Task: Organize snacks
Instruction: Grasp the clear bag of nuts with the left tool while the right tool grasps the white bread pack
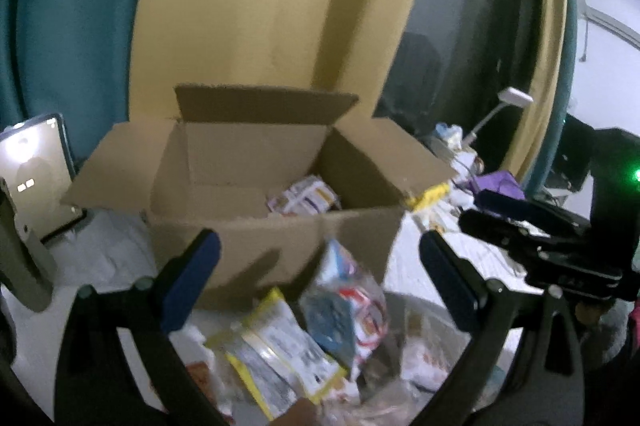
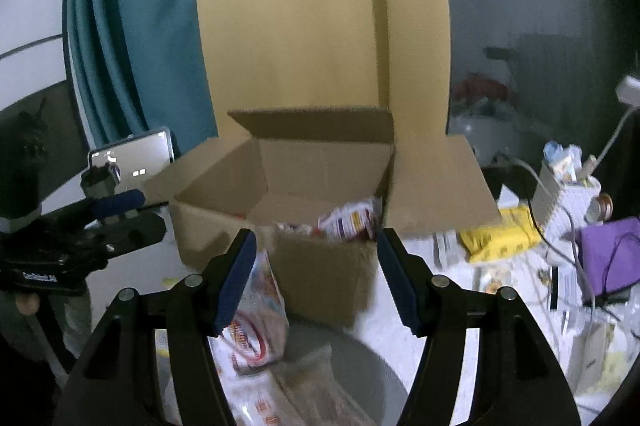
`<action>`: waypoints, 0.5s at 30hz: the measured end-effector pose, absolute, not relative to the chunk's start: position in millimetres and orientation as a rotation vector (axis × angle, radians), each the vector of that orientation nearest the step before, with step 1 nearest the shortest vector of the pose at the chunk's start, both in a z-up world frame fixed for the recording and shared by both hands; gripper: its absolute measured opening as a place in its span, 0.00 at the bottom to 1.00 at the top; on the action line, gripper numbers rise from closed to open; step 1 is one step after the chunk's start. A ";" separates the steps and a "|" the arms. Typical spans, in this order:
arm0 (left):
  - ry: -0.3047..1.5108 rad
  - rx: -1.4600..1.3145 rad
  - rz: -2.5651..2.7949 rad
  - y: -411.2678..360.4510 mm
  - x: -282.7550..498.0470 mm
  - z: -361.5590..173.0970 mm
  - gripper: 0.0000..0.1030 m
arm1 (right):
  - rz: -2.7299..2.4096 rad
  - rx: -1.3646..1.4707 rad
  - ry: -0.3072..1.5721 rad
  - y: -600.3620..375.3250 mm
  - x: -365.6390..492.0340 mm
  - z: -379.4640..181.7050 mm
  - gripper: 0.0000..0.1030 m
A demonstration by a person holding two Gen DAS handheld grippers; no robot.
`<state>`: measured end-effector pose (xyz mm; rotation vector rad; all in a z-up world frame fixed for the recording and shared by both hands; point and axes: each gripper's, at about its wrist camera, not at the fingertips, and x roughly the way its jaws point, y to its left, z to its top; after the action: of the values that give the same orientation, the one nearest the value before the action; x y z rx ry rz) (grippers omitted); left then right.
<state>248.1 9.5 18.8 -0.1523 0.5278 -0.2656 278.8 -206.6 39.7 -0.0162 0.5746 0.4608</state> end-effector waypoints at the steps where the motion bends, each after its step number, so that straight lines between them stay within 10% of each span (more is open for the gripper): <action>1: 0.537 -0.152 -0.269 5.9 244.8 15.6 0.97 | 0.463 -0.019 0.585 -209.5 275.7 35.7 0.64; 15: 0.677 -0.180 -0.256 -27.2 213.2 -38.4 0.97 | 0.555 -0.094 0.743 -232.3 242.3 -33.1 0.82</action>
<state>213.2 -27.2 -38.4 -0.1798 0.6769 -0.2559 242.3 -232.3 -33.1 -0.0938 0.7435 0.5554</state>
